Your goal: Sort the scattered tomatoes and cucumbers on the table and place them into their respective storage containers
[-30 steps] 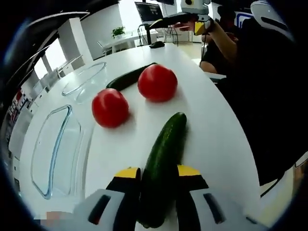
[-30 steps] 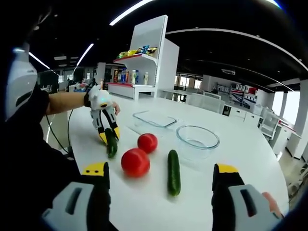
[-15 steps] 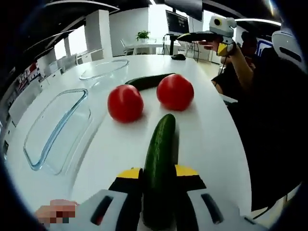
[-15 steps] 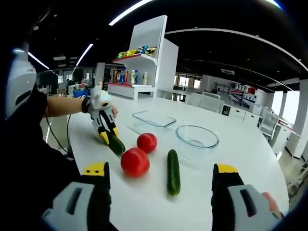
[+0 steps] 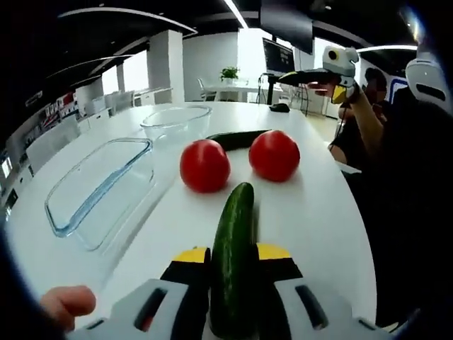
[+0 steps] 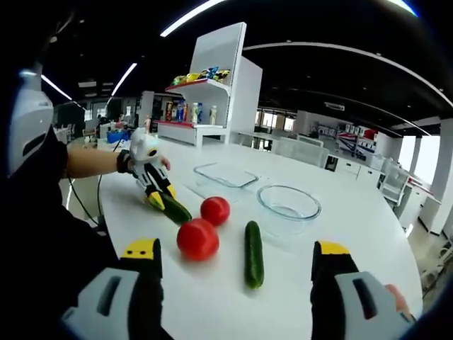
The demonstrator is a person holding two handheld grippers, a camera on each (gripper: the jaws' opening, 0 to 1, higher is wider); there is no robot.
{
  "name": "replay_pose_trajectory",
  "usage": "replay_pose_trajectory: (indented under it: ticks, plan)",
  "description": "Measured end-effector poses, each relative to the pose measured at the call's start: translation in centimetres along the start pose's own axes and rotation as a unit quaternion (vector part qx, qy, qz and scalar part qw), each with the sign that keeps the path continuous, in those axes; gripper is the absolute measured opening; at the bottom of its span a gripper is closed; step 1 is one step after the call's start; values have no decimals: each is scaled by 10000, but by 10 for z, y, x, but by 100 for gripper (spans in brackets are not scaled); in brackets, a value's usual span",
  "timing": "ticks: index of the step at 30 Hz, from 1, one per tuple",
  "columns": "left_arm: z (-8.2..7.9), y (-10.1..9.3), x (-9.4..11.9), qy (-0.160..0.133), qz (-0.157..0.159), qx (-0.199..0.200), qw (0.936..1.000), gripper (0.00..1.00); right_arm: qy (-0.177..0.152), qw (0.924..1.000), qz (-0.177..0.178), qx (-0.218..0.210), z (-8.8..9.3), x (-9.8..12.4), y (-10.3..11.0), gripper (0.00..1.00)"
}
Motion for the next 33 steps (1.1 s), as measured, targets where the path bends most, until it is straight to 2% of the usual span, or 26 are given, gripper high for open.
replay_pose_trajectory:
  ticks: [3, 6, 10, 18, 26, 29, 33]
  plan:
    - [-9, 1, 3, -148, -22, -22, 9999, 22, 26, 10000, -2, 8, 2, -1, 0, 82]
    - [-10, 3, 4, -86, -92, -148, 9998, 22, 35, 10000, -2, 0, 3, -1, 0, 82]
    - [-16, 3, 8, -201, -97, -166, 9996, 21, 18, 10000, 11, -12, 3, 0, -2, 82]
    - [-36, 11, 20, -403, -341, -418, 9977, 21, 26, 10000, 15, -18, 4, 0, -2, 82]
    - [-77, 42, 49, -596, -581, -750, 9937, 21, 23, 10000, 30, -11, 4, 0, -2, 82]
    - [-97, 51, 58, -568, -737, -1058, 9900, 21, 41, 10000, 44, -12, 5, 0, -3, 82]
    - [-124, 62, 68, -529, -765, -1318, 9869, 21, 45, 10000, 42, -24, 6, -1, -4, 82]
Point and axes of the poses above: the point that each gripper's makers call its tool centre point, and the gripper's own axes: x roughly backward along the fingers, y roughly to its left, z roughly out of its underside, the point moved 3 cm from there along x, roughly backward along the fingers, and after that the axes turned 8 degrees about z, right-handed, at the moved point
